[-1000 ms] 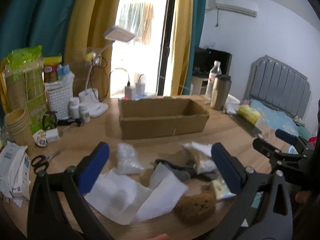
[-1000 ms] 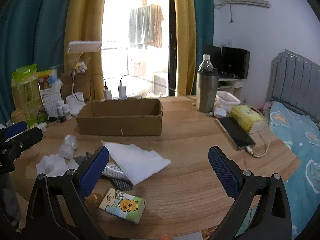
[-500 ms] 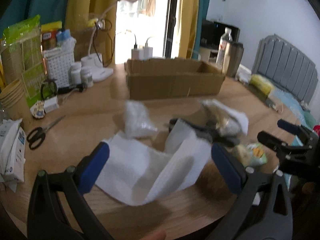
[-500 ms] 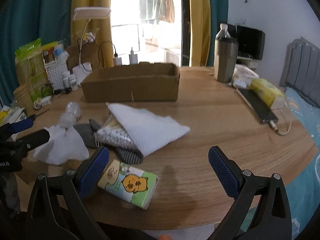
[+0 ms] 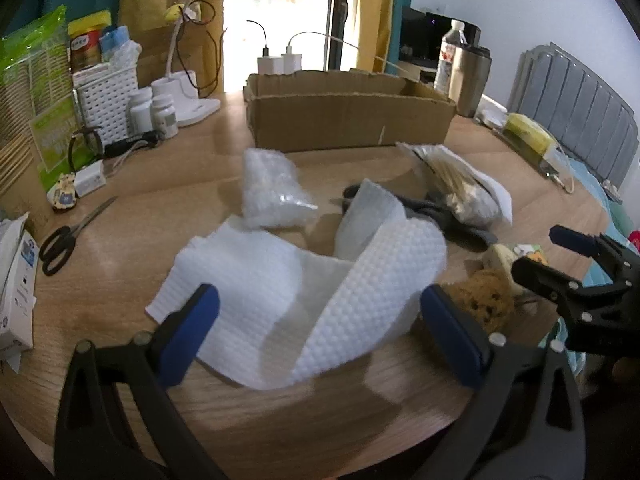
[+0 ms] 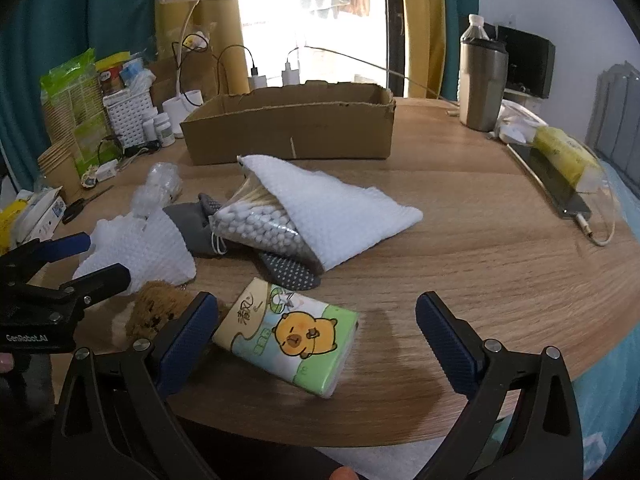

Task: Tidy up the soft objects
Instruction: 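Grasp the white wipe with the left gripper while the right gripper grasps the green tissue pack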

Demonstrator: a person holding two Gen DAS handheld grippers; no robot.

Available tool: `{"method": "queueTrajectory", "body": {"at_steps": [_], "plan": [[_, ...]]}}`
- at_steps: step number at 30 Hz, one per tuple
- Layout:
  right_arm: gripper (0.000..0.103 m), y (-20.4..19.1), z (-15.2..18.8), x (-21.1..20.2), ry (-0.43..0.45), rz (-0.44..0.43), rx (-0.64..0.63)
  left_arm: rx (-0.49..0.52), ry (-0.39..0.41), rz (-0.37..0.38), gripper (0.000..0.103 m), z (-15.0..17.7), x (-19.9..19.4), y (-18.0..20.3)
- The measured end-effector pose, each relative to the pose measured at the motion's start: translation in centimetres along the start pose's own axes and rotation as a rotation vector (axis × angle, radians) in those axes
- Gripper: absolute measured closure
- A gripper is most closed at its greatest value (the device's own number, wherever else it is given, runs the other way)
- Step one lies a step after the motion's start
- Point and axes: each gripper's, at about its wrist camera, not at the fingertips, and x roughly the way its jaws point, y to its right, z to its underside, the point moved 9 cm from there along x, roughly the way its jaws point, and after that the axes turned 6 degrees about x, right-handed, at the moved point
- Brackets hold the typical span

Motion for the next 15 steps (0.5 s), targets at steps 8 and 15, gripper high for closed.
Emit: {"method": "queueTrajectory", "body": {"at_steps": [8, 15], "plan": [[0.011, -0.7, 0.9, 0.7, -0.035, -0.021, -0.001, 0.035, -0.040, 0.032, 0.049, 0.8, 0.9, 1.0], [0.026, -1.2, 0.9, 0.6, -0.036, -0.062, -0.006, 0.049, -0.006, 0.098, 0.069, 0.5, 0.2, 2.1]]}}
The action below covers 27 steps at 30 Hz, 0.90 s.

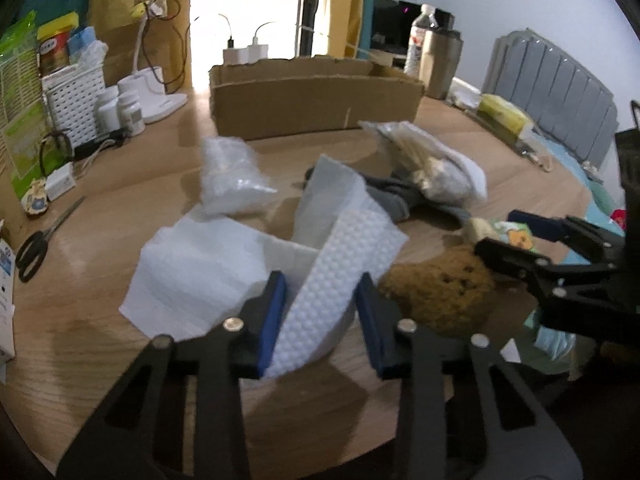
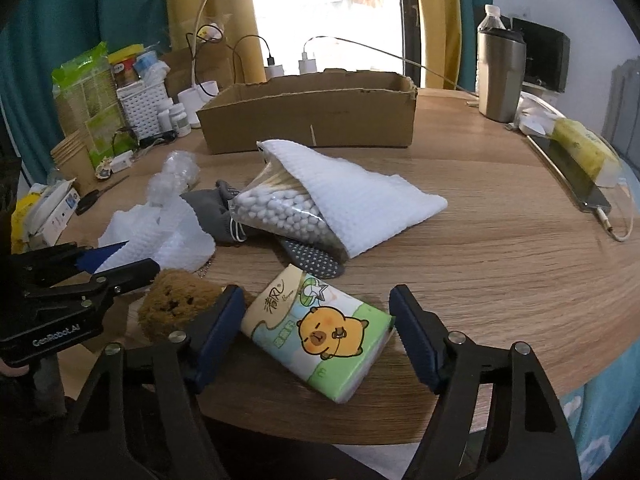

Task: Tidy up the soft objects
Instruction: 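Grasp the white wipe with the left gripper while the right gripper grasps the green tissue pack, then carry the white wipe and green tissue pack over the cardboard box with both grippers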

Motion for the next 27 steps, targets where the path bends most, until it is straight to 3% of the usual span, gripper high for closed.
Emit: {"method": "queueTrajectory", "body": {"at_steps": [3, 6, 11, 13, 15, 16, 23, 27], "plan": [[0.034, -0.1, 0.0, 0.0, 0.002, -0.010, 0.003, -0.007, 0.026, 0.013, 0.078, -0.6, -0.6, 0.0], [0.057, -0.1, -0.3, -0.3, 0.017, -0.013, 0.004, -0.012, 0.050, 0.024, 0.082, -1.2, -1.1, 0.0], [0.060, 0.3, -0.8, -0.7, 0.032, 0.002, 0.000, 0.023, 0.066, 0.034, 0.088, -1.7, -1.5, 0.9], [0.056, 0.2, -0.6, -0.6, 0.024, 0.001, -0.009, 0.030, 0.068, 0.033, 0.090, -1.7, -1.6, 1.1], [0.034, 0.1, -0.7, -0.7, 0.023, -0.004, -0.006, 0.026, 0.070, 0.029, 0.090, -1.7, -1.6, 1.0], [0.030, 0.0, -0.6, -0.5, 0.013, -0.011, -0.007, 0.020, 0.071, 0.029, 0.090, -1.7, -1.7, 0.8], [0.019, -0.9, 0.5, 0.1, -0.027, -0.036, -0.024, -0.037, 0.104, 0.043, 0.090, -2.3, -2.8, -0.6], [0.019, -1.4, 0.9, 0.5, -0.038, -0.046, -0.028, -0.048, 0.117, 0.050, 0.090, -2.6, -3.2, -0.9]]}}
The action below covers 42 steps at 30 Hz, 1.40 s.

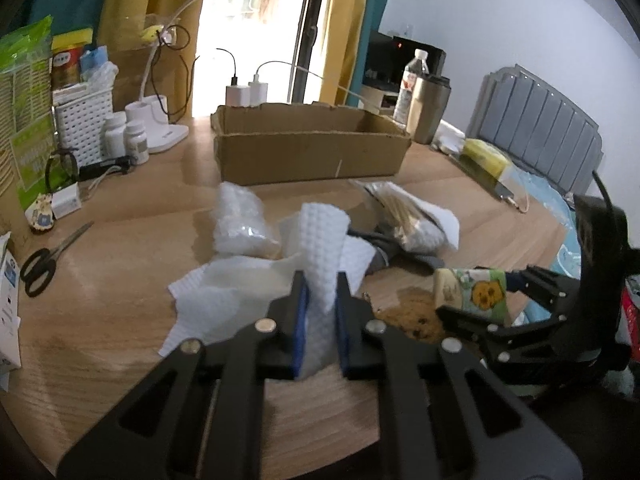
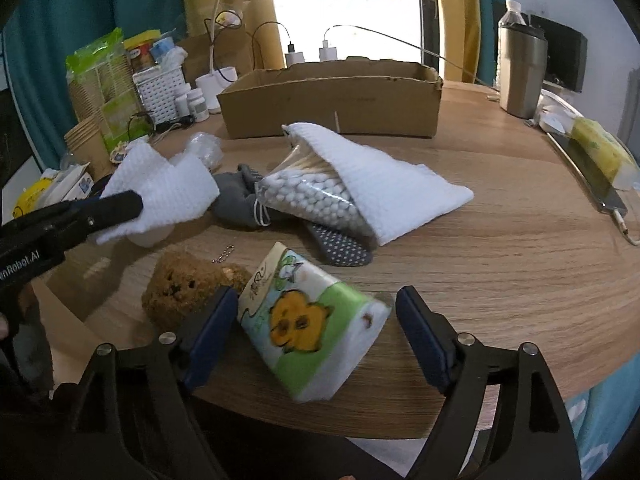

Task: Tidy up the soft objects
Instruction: 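Carry the white wipe and green tissue pack over the cardboard box with both grippers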

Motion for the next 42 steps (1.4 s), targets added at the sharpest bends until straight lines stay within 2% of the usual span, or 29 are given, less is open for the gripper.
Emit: {"method": "queueTrajectory", "body": {"at_steps": [4, 6, 9, 14, 24, 35, 42], "plan": [[0.023, -0.4, 0.2, 0.3, -0.006, -0.009, -0.018, -0.011, 0.020, 0.006, 0.090, -0.4, -0.5, -0.2], [0.046, -0.7, 0.6, 0.5, -0.011, 0.017, -0.053, -0.013, 0.039, 0.007, 0.090, -0.9, -1.0, -0.3], [0.068, -0.8, 0.5, 0.4, -0.001, 0.024, -0.064, -0.013, 0.072, 0.008, 0.090, -1.8, -1.8, -0.5], [0.073, -0.1, 0.4, 0.3, 0.004, 0.023, -0.042, -0.003, 0.140, 0.011, 0.090, -3.7, -3.5, -0.3], [0.074, -0.2, -1.6, -1.1, 0.052, -0.014, -0.041, 0.021, 0.241, 0.004, 0.090, -7.7, -5.6, -0.5], [0.074, 0.1, -5.4, -2.2, 0.099, -0.027, -0.039, 0.014, 0.230, 0.000, 0.090, -10.3, -3.9, -1.2], [0.074, 0.8, -8.9, -2.1, 0.141, 0.005, -0.082, 0.007, 0.201, 0.009, 0.090, -12.4, -1.6, -1.6]]}}
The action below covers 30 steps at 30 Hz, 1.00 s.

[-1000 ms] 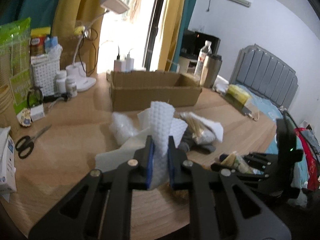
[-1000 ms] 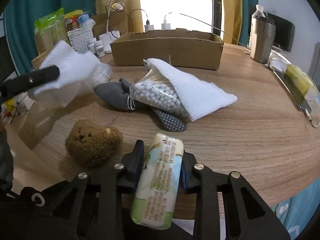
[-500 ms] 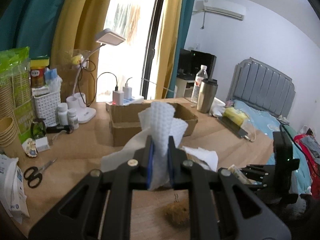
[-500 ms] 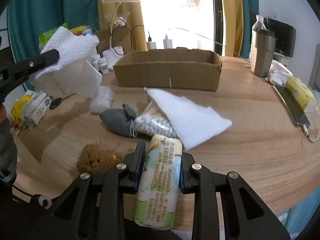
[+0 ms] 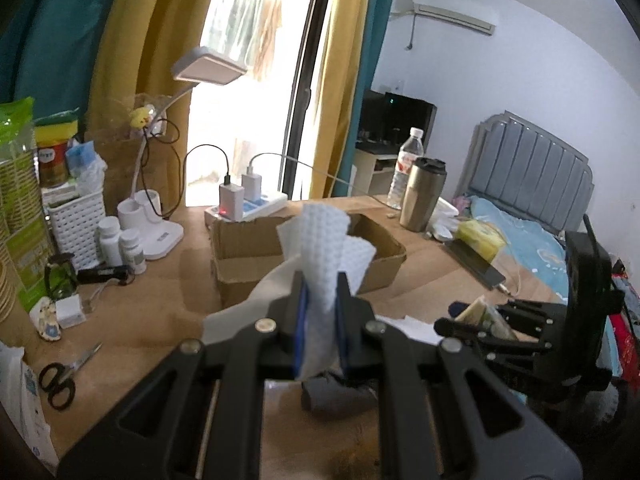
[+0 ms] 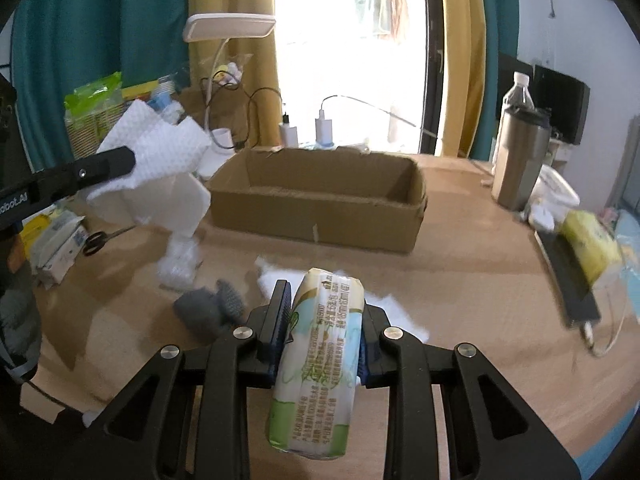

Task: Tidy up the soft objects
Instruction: 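Carry the white wipe and green tissue pack over the cardboard box with both grippers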

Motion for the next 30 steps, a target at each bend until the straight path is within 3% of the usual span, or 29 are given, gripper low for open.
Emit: {"method": "queueTrajectory", "body": {"at_steps": [12, 30], "plan": [[0.073, 2.9, -5.2, 3.1, 0.031, 0.042, -0.011, -0.029, -0.025, 0.004, 0.090, -2.3, 4.3, -1.4], [0.073, 4.4, -9.7, 7.5, 0.035, 0.039, -0.027, -0.053, -0.069, -0.011, 0.090, -3.1, 9.4, -3.9]]}}
